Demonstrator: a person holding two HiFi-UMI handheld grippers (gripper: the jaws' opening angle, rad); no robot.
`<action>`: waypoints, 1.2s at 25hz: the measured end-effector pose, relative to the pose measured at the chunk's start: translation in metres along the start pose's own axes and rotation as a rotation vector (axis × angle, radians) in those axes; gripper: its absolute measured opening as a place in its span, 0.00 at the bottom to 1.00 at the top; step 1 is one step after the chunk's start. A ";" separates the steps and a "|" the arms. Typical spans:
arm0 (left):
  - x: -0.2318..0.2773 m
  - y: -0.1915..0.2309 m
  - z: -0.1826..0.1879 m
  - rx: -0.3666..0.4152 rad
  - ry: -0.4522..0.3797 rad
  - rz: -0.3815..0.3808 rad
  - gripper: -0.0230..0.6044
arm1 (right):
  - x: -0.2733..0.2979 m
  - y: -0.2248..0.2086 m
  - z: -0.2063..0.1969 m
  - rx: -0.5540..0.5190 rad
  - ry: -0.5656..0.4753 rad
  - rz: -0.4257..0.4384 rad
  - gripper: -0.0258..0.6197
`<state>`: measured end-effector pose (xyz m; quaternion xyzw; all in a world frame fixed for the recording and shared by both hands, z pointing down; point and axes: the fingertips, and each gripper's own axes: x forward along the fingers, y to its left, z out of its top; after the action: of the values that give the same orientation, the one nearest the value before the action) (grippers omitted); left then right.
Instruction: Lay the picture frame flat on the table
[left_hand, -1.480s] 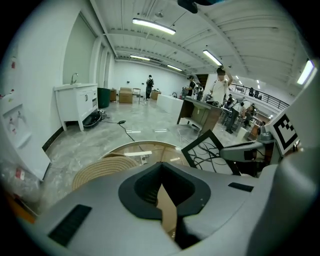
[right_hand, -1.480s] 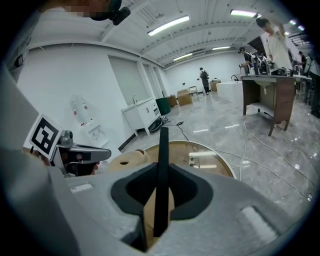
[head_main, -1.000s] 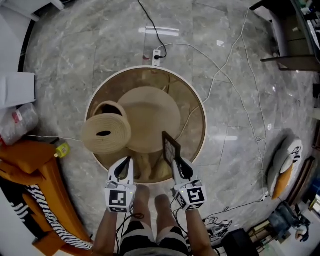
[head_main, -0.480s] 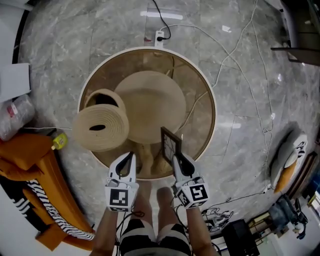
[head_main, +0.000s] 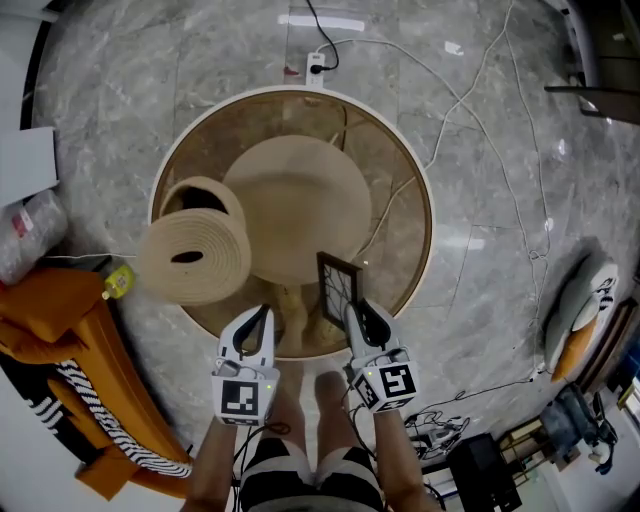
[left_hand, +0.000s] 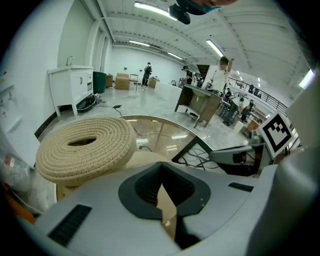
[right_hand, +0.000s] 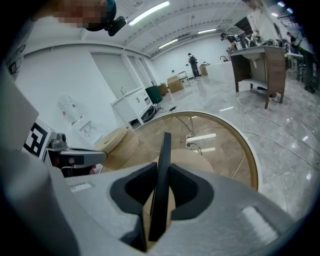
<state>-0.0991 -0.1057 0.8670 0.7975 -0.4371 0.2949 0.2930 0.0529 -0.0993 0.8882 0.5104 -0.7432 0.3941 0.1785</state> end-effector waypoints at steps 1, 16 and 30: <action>0.001 0.000 0.000 -0.003 0.000 0.001 0.06 | 0.001 -0.001 0.000 -0.011 0.003 -0.004 0.16; 0.014 -0.008 -0.004 -0.026 0.028 -0.005 0.06 | 0.015 -0.037 -0.016 0.000 0.066 -0.052 0.19; 0.022 -0.014 -0.011 -0.044 0.056 -0.010 0.06 | 0.028 -0.064 -0.031 0.023 0.113 -0.095 0.23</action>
<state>-0.0792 -0.1028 0.8870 0.7845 -0.4310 0.3062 0.3240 0.0946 -0.1041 0.9522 0.5240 -0.7024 0.4219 0.2325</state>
